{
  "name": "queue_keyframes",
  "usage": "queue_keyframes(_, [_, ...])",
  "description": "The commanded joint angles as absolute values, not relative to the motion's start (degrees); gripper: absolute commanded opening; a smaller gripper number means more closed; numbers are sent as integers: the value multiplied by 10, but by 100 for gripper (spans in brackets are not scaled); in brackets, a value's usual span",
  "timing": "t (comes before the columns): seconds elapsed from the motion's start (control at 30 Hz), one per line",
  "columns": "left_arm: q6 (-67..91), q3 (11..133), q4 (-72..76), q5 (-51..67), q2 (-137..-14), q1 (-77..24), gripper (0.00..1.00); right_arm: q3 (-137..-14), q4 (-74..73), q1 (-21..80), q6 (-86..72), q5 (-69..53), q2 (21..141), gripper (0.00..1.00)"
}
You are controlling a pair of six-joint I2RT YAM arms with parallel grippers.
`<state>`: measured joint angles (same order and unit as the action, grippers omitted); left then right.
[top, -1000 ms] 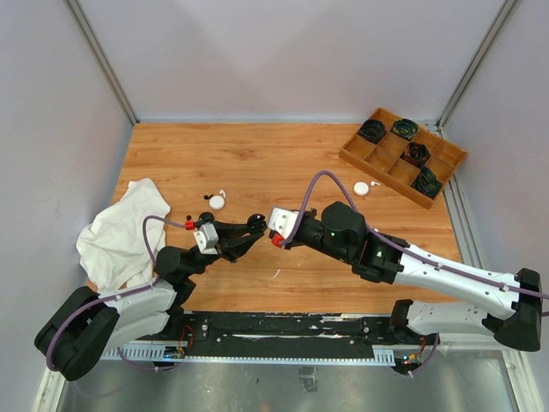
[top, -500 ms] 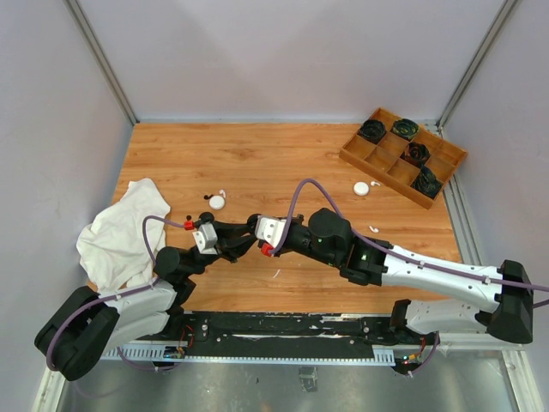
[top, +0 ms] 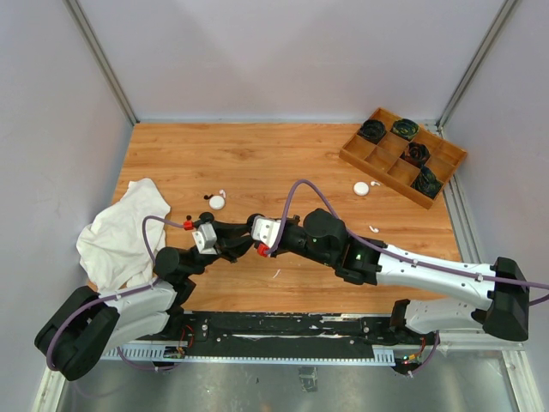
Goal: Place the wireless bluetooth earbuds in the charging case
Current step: Place the earbud in the charging case.
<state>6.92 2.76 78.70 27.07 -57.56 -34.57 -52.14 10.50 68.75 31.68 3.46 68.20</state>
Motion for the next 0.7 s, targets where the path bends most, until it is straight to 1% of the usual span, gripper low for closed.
queue_keyframes(0.0, [72, 20, 821, 269, -577, -344, 0, -518, 118, 695, 305, 31, 681, 11])
queue_keyframes(0.33, [84, 18, 834, 260, -581, -344, 0, -503, 115, 695, 302, 31, 675, 11])
queue_keyframes(0.67, [89, 18, 839, 258, -587, -344, 0, -499, 114, 695, 299, 27, 675, 23])
